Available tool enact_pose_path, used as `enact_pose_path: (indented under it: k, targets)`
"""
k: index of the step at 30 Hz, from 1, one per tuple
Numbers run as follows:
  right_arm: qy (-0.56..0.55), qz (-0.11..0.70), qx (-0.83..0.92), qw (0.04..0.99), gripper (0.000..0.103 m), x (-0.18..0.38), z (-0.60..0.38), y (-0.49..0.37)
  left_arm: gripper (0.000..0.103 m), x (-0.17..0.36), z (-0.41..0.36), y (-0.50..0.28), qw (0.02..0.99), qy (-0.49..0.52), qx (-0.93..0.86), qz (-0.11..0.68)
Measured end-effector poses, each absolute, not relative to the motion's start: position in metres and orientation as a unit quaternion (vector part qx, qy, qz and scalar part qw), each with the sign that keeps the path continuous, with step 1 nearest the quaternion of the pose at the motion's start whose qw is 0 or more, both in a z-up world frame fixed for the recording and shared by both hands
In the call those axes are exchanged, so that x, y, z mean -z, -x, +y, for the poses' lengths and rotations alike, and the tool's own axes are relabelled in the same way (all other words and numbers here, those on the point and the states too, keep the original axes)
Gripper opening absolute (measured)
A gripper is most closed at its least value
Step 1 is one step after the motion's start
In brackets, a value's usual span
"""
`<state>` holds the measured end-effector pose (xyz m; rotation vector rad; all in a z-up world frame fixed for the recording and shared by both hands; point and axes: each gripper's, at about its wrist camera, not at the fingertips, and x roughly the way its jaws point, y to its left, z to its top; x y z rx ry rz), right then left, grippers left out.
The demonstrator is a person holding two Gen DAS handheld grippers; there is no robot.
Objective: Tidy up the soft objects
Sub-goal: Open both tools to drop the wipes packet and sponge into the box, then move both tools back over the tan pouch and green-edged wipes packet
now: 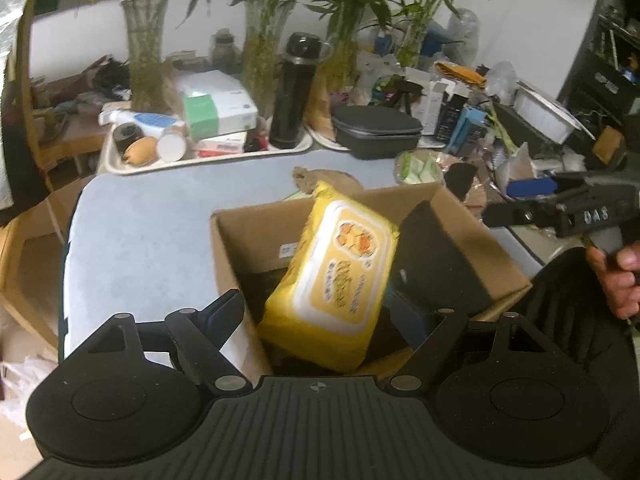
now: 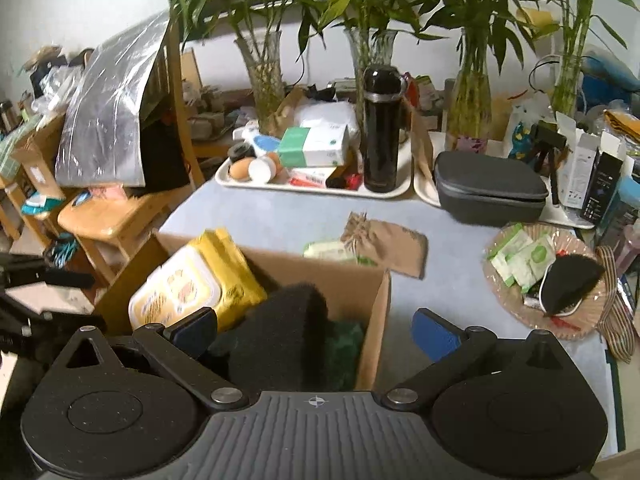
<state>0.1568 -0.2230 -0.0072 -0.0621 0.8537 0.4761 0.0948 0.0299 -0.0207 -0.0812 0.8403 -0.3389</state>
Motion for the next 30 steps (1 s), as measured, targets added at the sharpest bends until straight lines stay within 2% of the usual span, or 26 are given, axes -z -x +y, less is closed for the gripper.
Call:
enact_pose_path:
  k: [9,30]
  targets:
    - [0.02,0.392,-0.216,0.894,0.103,-0.002,-0.233,-0.17,0.08,0.011,0.026,-0.108,0.906,0.049,0.166,0.386]
    - [0.002,0.379,-0.205,0.902,0.103,0.023,-0.255,-0.207,0.081,0.014,0.046,-0.131,0.933,0.027,0.124,0.336]
